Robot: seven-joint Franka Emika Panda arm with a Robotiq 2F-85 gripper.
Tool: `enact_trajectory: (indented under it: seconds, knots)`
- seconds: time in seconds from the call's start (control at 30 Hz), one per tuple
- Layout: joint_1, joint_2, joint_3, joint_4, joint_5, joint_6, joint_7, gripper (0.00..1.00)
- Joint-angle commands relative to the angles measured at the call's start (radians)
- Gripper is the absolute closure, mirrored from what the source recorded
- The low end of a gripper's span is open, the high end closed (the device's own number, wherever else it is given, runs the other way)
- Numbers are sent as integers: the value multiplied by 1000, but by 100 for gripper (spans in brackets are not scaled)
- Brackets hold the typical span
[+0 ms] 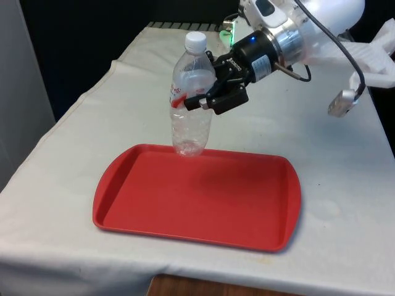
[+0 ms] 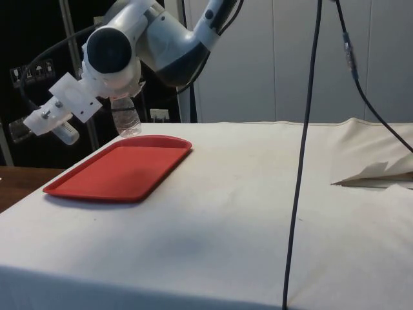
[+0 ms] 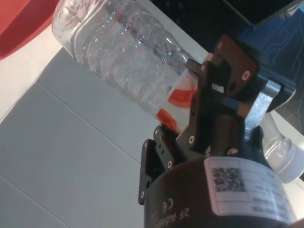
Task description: Place the bottle upright on the tray.
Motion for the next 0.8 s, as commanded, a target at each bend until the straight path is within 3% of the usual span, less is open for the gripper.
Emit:
enact_trajectory:
  seconds: [0.0, 0.3, 0.77]
  knots:
    - [1, -3, 0, -3, -7, 1, 10, 67]
    - [0, 0, 4, -1, 0, -12, 3, 67]
    - [0, 19, 13, -9, -6, -23, 120, 67]
